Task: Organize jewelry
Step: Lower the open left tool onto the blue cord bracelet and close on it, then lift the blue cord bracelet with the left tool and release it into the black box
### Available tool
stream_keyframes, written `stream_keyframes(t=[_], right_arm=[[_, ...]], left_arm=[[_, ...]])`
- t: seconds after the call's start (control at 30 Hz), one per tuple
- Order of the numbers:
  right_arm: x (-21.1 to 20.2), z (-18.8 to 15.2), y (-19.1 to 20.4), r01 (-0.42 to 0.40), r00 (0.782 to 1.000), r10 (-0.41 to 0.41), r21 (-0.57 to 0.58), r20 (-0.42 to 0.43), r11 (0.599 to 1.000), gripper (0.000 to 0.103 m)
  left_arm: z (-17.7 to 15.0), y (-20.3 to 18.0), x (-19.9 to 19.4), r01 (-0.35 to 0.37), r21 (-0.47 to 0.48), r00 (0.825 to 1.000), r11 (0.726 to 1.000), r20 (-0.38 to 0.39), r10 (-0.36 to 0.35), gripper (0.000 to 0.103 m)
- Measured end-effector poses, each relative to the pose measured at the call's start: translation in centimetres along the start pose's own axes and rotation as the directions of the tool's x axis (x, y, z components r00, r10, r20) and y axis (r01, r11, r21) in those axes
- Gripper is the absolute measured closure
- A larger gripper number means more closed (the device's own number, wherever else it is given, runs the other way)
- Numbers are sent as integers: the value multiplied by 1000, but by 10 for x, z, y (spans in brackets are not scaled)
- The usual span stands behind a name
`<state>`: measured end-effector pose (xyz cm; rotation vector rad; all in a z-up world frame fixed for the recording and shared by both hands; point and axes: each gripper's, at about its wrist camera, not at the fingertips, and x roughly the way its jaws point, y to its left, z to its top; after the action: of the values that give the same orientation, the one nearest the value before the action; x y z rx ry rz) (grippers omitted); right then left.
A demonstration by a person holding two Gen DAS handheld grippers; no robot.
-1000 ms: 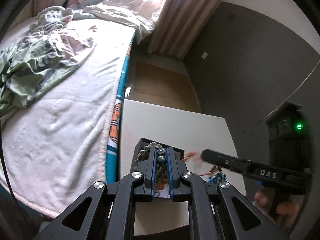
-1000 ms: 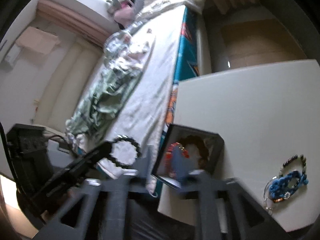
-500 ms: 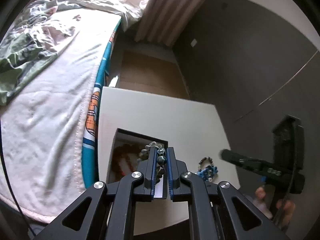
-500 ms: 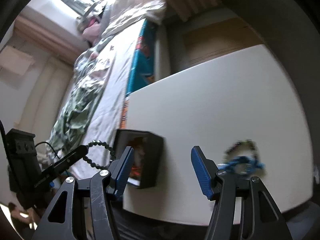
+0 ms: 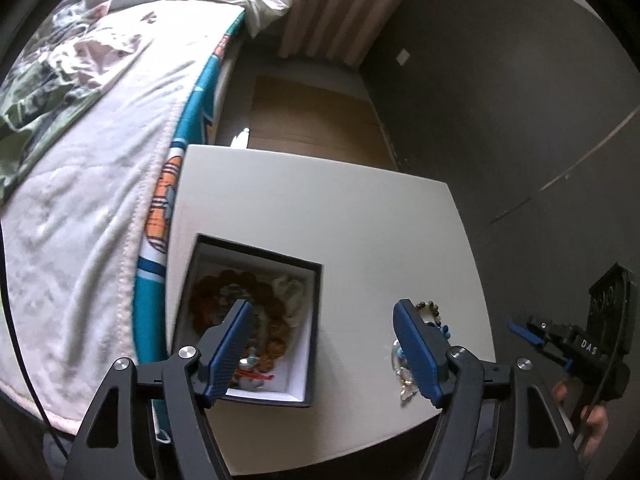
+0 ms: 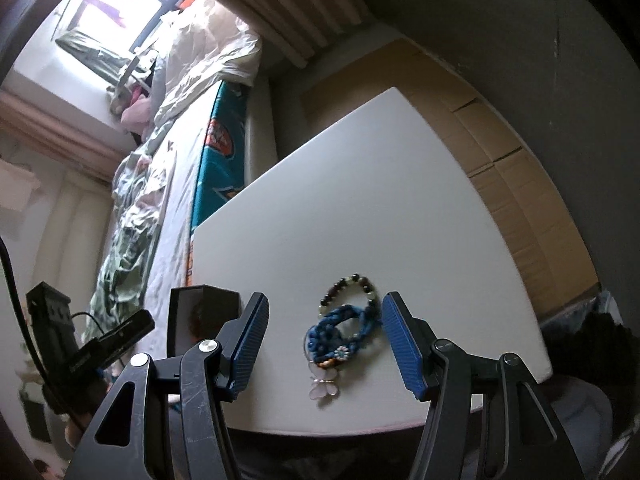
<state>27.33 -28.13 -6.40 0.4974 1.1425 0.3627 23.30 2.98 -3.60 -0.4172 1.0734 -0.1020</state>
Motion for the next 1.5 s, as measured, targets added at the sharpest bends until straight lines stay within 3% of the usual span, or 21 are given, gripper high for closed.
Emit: stream_keyframes(t=[0.4,0.6,1.13,1.23,1.3,1.37,1.5], right_arm=[[-7,-6,-55,-1,1000,1,78,4,997,43],[-12,-7,-81,10,1000,-10,93,7,996,43],[-16,-4,-121,14,1000,-15,130,10,991,43],[-14,-5,-125,11,1000,-12,134,4,991,43],[-14,-5,-127,10,1000,-10,137,1,991,43],[-13,-5,-127,9,1000,-9,137,-1,991,43],[-10,-3,-125,6,1000,-5,137,-6,991,43]], left_arm=[[-13,-81,37,13,213,998,977,-64,0,30],[-22,-113,64,17,288,992,958,-124,19,41],[-36,-143,138,-49,392,962,919,-228,149,53],[-41,-143,152,-70,418,954,906,-238,183,61],[-44,-143,160,-94,441,946,892,-241,218,79],[-43,-142,157,-107,456,948,883,-222,230,81],[-34,-139,140,-71,433,962,898,-208,176,82]])
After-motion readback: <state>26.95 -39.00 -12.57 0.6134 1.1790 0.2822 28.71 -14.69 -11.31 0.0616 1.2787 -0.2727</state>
